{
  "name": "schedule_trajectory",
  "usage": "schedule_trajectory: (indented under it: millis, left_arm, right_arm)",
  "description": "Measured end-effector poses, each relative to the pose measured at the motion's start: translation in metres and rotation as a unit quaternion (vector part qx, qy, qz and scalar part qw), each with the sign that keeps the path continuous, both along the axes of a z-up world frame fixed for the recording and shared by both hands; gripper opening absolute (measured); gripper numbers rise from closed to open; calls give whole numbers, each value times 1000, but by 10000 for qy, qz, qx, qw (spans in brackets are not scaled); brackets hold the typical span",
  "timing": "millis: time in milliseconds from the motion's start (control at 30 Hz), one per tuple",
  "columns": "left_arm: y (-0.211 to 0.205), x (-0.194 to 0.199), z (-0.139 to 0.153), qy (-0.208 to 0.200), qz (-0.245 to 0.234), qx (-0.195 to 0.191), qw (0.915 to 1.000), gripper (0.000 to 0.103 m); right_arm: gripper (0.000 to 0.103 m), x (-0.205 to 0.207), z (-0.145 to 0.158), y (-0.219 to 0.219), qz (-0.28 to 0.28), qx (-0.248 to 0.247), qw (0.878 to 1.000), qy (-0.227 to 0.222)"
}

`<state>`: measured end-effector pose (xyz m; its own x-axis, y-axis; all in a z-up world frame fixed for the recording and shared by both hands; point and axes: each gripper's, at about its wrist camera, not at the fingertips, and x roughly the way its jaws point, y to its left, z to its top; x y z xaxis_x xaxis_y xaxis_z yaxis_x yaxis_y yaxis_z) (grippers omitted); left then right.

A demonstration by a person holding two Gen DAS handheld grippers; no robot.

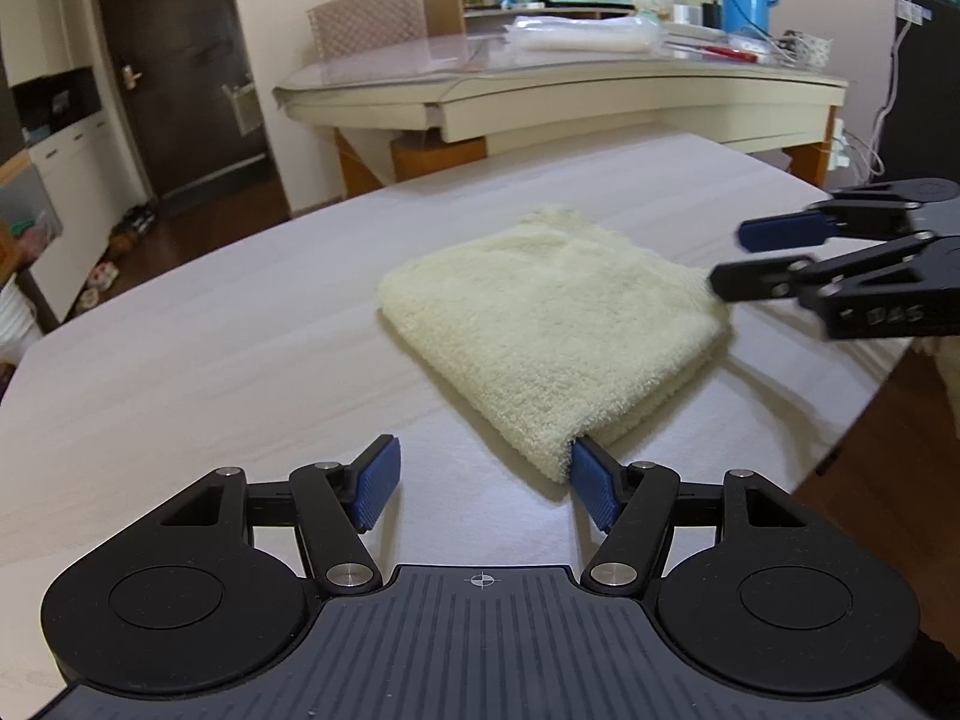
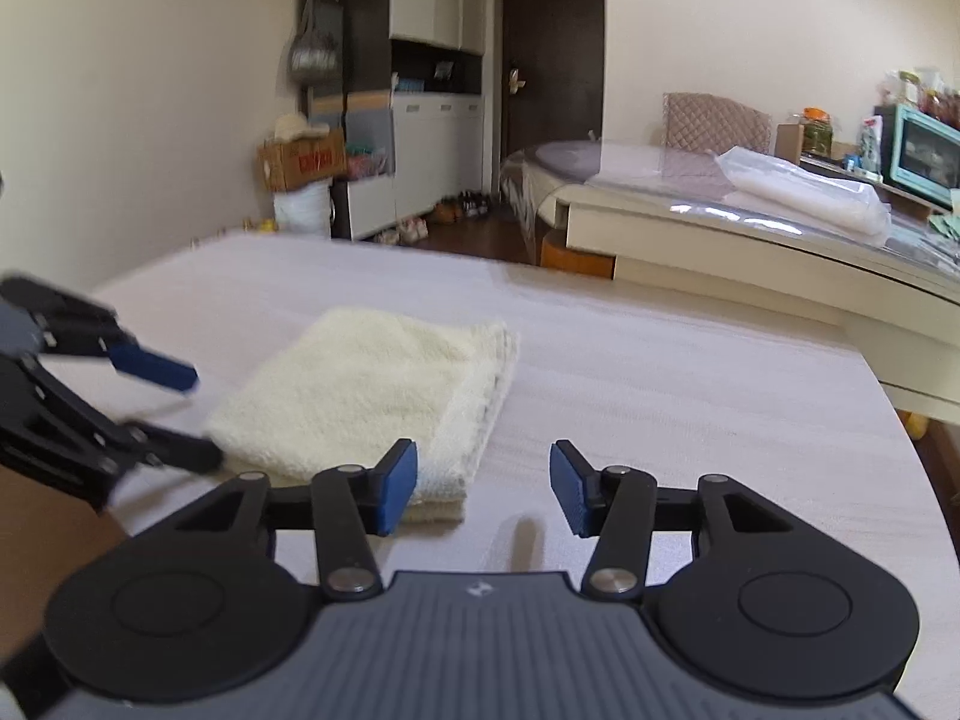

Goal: Fold towel

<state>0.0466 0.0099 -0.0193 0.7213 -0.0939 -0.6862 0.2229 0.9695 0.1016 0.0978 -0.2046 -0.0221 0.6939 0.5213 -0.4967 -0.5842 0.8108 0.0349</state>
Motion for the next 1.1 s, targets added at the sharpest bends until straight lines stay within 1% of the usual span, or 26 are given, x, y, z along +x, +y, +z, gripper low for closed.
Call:
schedule_trajectory:
  millis: [167, 333, 433, 533, 600, 633, 700, 833, 900, 967, 1067, 1100]
  left_arm:
    - [6, 3, -1, -20, 90, -49, 9999, 72]
    - [5, 4, -2, -50, 171, -38, 9998, 72]
    - [3, 0, 0, -81, 250, -4, 9997, 72]
    - [2, -7, 0, -71, 396, -63, 9992, 77]
    - [1, -9, -1, -78, 470, -100, 9988, 86]
    - [1, -12, -1, -82, 544, -148, 9984, 87]
    - [0, -15, -1, -101, 611, -196, 9979, 92]
    - [-3, -22, 3, -187, 717, -244, 9970, 94]
    - [-2, -25, 6, -214, 766, -314, 9963, 96]
    - [-2, -28, 8, -237, 825, -368, 9956, 98]
    - [-2, -33, 11, -281, 902, -384, 9948, 99]
    - [-2, -35, 12, -293, 943, -373, 9944, 100]
  right_arm:
    - [53, 3, -8, 2, -46, -77, 9999, 109]
    - [53, 1, -7, 6, -45, -172, 9998, 69]
    - [54, -3, -4, 5, -29, -142, 9999, 64]
    - [58, -11, -1, 3, 11, -158, 9998, 124]
    - [61, -17, 0, 0, -4, -114, 9997, 208]
    - [62, -20, 0, -1, -13, -86, 9996, 254]
    - [65, -24, 1, -3, -18, -81, 9995, 295]
    - [72, -32, 4, -7, -67, -35, 9996, 285]
    - [79, -35, 6, -8, -106, -5, 9996, 258]
    - [83, -37, 9, -9, -146, 3, 9996, 252]
    - [95, -41, 13, -11, -203, 21, 9996, 210]
    - [96, -41, 14, -11, -213, 28, 9995, 211]
